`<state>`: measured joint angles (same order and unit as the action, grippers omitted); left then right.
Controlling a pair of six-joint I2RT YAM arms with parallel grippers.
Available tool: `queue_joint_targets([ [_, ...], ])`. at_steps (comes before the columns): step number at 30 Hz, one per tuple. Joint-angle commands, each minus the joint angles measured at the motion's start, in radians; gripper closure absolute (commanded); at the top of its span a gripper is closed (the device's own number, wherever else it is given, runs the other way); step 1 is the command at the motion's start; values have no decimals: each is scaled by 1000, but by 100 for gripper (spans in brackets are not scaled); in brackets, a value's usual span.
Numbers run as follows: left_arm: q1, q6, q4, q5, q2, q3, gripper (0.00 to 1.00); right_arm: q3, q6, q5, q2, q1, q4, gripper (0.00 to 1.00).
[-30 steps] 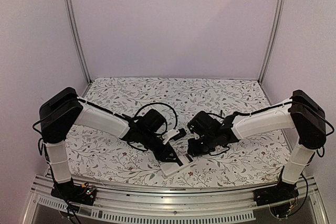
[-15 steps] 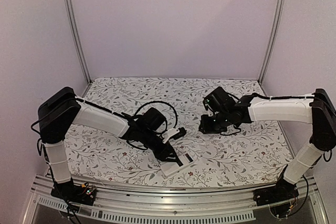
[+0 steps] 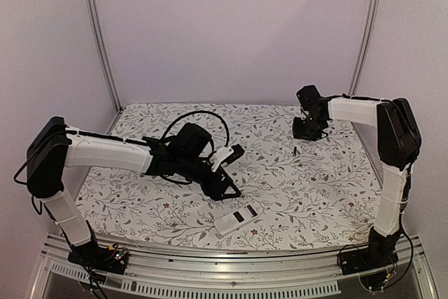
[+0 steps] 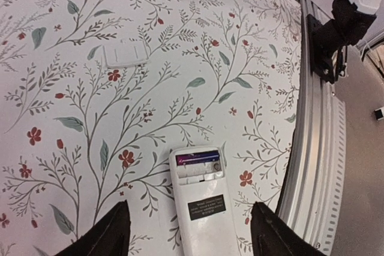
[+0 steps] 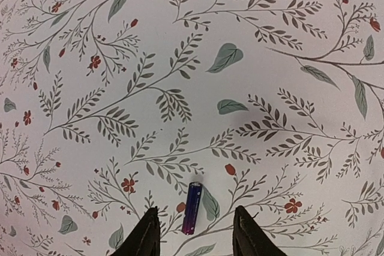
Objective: Load the batteries into the remote control
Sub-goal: Pick up the battery at the center of the board.
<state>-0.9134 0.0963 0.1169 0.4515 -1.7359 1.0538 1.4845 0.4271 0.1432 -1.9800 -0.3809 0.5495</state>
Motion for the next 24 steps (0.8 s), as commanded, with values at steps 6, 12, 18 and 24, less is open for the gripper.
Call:
queue_joint_targets([
  [6,17,28,6,-109,39,-35,22,143,-82,-10,-208,19,105,61],
  [12,20,22,14,-115,34,-28,22,128,-73,-21,-246,19,112,73],
  [18,31,14,18,-114,30,-28,22,106,-75,-50,-238,9,120,80],
  [24,34,10,16,-107,25,-32,22,86,-73,-33,-198,-7,129,77],
])
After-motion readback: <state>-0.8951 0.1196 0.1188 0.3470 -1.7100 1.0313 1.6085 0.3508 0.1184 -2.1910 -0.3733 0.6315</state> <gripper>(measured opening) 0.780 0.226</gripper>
